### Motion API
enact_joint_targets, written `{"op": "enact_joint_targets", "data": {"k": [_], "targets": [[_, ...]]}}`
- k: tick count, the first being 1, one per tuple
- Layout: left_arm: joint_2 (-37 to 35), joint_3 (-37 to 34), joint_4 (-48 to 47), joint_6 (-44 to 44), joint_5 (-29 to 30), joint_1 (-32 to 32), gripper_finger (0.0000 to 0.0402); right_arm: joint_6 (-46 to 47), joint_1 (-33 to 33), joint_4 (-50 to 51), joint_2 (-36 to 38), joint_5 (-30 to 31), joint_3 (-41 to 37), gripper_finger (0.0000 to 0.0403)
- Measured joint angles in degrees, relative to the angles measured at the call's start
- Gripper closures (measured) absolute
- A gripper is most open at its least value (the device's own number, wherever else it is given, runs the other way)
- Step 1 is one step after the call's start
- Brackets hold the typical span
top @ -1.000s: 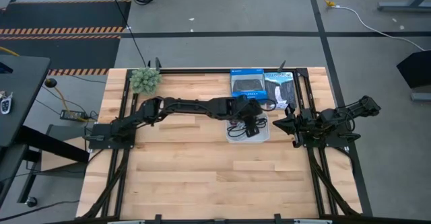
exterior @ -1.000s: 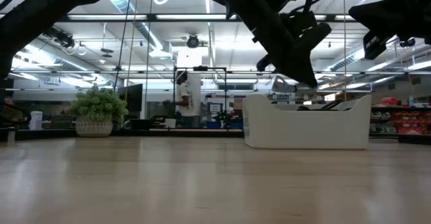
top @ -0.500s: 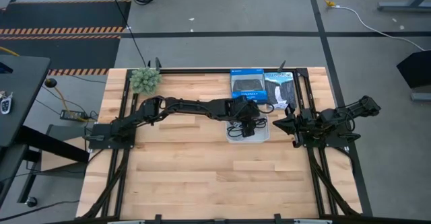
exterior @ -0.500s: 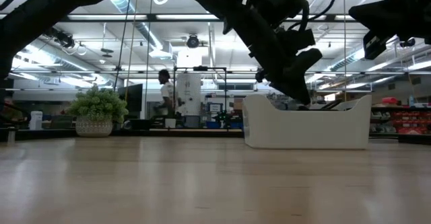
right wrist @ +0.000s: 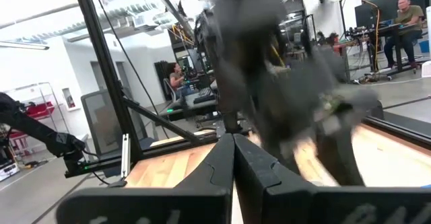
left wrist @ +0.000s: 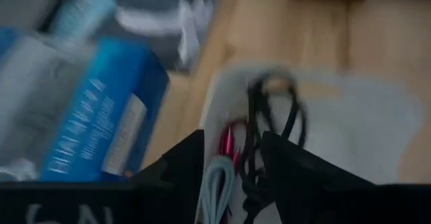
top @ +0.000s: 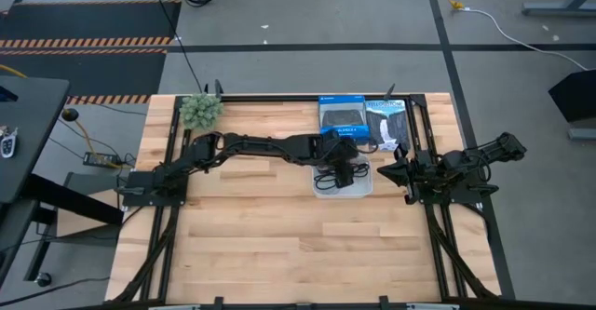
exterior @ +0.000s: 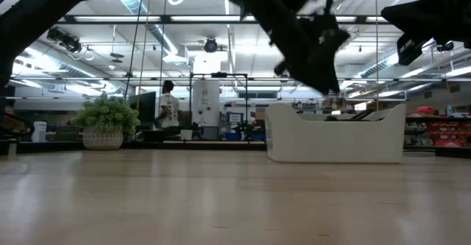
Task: Pick and place USB-C Cables
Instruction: Return to Home Position
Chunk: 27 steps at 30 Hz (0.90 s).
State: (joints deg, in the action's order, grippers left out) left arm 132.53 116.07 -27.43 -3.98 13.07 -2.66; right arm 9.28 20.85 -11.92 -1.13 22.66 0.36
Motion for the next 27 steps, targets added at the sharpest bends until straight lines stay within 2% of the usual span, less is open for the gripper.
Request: {"op": "enact_joint_targets", "data": {"k": [9,18,23,27], "targets": [[-10.95,0.13,-5.28,-7.30,8.11,4.13,0.0303,0.00,0.00,0.00,0.00,0.01,0.00,0.0389],[-22.65,0.22,-0.88,-9.76,8.29,10.82,0.0364,-0.01,-0.01,-0.01,0.01,0.00,0.00,0.0389],[-28.79,0.22,0.34,-15.52,8.13,14.92,0.0374,0.00,0.00,-0.09,0.00,-0.01,0.00,0.0389],[-32.95,0.22,1.57,-11.65,8.19,17.26,0.0375,0.00,-0.01,-0.35,0.00,0.04,0.00,0.0389]]}}
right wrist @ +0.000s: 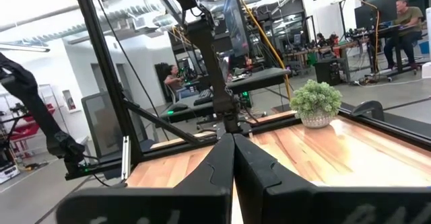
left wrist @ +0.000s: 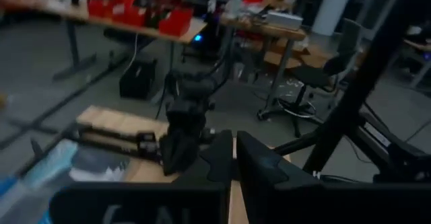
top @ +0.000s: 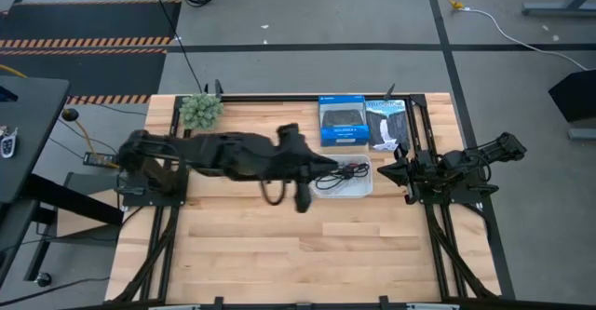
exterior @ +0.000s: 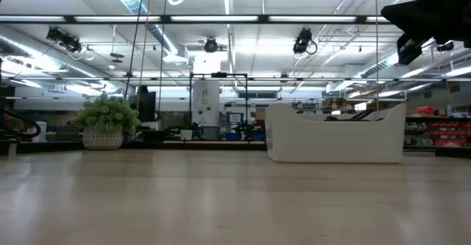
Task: Pick and place USB-C Cables
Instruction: Return to Home Position
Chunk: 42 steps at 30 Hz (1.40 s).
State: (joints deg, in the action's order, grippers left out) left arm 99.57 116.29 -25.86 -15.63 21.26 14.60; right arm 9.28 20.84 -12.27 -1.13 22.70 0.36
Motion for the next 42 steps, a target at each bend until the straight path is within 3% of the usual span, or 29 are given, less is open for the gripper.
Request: {"op": "enact_joint_targets", "data": {"k": [8,13,18,25,28,35,42], "targets": [[-4.70,0.02,-7.41,10.28,1.93,2.48,0.0375,0.00,0.00,-0.09,0.00,0.03,0.00,0.0389],[-4.55,-0.62,-18.63,8.53,-1.19,2.70,0.0375,0.00,0.01,1.45,0.02,0.05,0.00,0.0389],[-5.15,-3.73,-19.19,12.84,-3.82,4.05,0.0379,0.00,0.01,7.04,0.01,0.18,0.00,0.0389],[-10.54,-12.50,-19.00,17.63,-14.14,3.95,0.0393,0.00,0.00,8.25,-0.63,0.18,0.00,0.0389],[-14.37,-17.28,-17.21,18.03,-14.67,3.97,0.0394,0.00,0.00,7.90,-0.63,0.17,0.00,0.0389],[-25.08,-28.25,-0.87,19.65,-14.61,3.06,0.0392,0.00,0.00,7.69,-0.63,0.18,0.00,0.0389],[-34.74,-33.66,-0.39,14.31,-14.44,1.30,0.0390,0.00,0.00,7.63,-0.63,0.18,0.01,0.0389]]}}
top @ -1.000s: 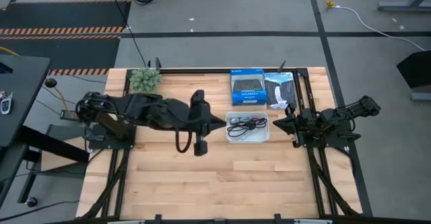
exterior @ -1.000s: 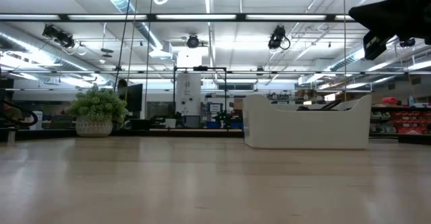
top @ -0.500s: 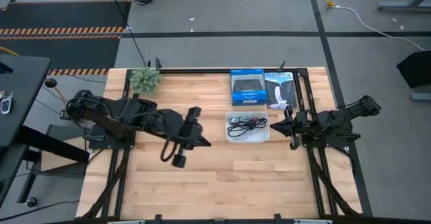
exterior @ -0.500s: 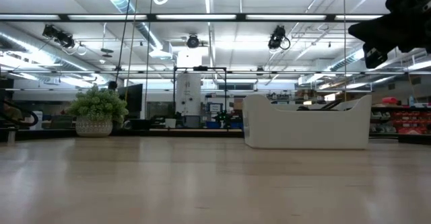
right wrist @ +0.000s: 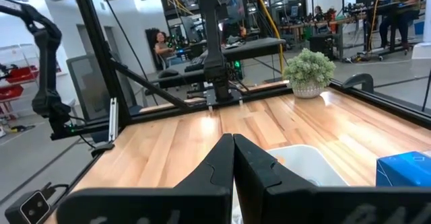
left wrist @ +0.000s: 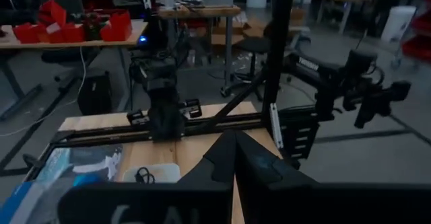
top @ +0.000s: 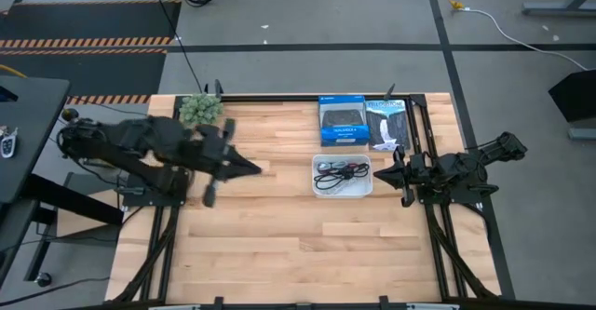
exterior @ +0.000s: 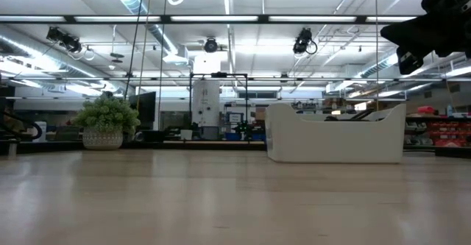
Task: Pick and place USB-C Cables
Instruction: Return to Home Position
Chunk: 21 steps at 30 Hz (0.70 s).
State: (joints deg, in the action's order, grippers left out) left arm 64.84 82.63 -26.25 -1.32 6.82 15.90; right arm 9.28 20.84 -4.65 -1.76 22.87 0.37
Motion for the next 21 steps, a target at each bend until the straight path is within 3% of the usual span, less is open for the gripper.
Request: {"op": "enact_joint_targets", "data": {"k": [4,11,21], "targets": [[-6.31,-2.07,-1.98,-1.26,0.83,0.04,0.0389,0.00,0.02,0.04,0.00,-0.02,-0.01,0.0389],[-13.38,-2.10,-5.10,8.12,1.09,0.05,0.0388,-0.01,0.00,0.02,0.00,-0.02,0.00,0.0389],[-20.22,-2.12,-31.72,8.77,2.80,0.02,0.0388,0.00,0.01,0.03,0.00,-0.02,-0.01,0.0389]]}}
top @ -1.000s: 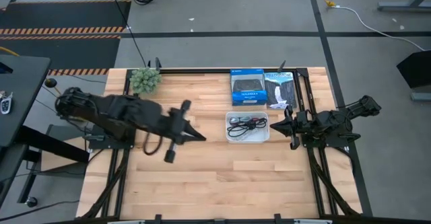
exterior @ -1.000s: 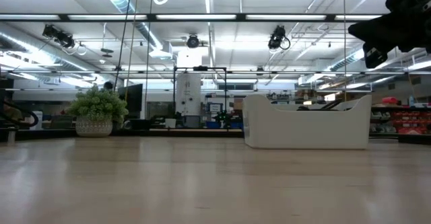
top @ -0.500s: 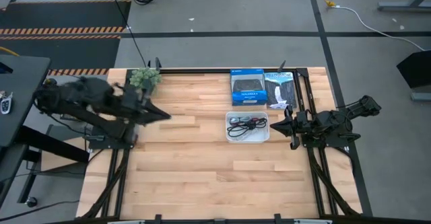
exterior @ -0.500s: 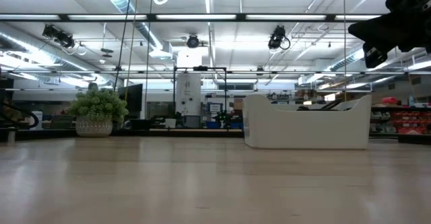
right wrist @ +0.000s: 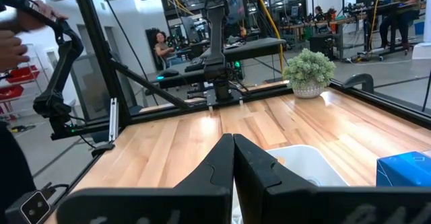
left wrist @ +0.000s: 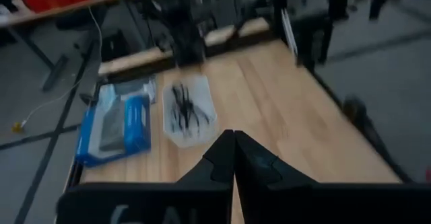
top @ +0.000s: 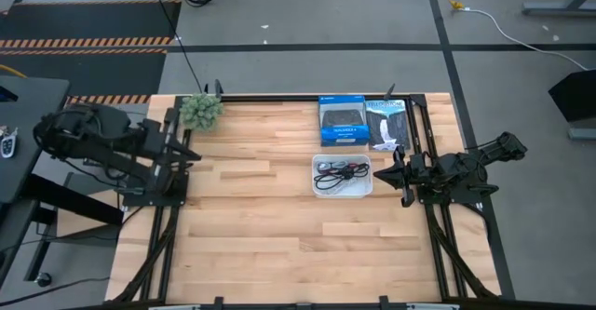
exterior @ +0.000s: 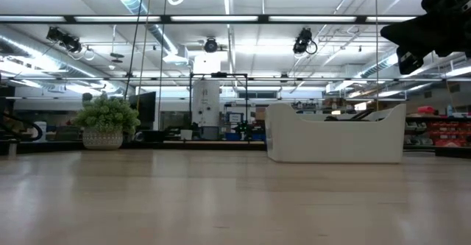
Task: Pick and place USB-C Cables
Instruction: Return to Home Position
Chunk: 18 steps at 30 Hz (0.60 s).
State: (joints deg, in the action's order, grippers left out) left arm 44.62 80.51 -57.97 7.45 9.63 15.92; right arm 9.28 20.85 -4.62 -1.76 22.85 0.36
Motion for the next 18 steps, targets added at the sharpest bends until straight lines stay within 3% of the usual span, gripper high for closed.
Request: {"op": "enact_joint_targets", "data": {"k": [5,11,18], "targets": [[-4.15,-4.46,-1.28,3.81,-0.40,0.59,0.0388,0.00,-0.01,-0.01,0.00,0.00,0.00,0.0389],[-14.94,-19.34,9.88,4.08,-2.37,0.60,0.0388,-0.02,-0.01,0.02,0.00,0.00,0.00,0.0389],[-24.61,-36.15,16.12,5.53,-2.19,0.61,0.0385,0.00,-0.01,0.00,0.00,0.00,0.00,0.0389]]}}
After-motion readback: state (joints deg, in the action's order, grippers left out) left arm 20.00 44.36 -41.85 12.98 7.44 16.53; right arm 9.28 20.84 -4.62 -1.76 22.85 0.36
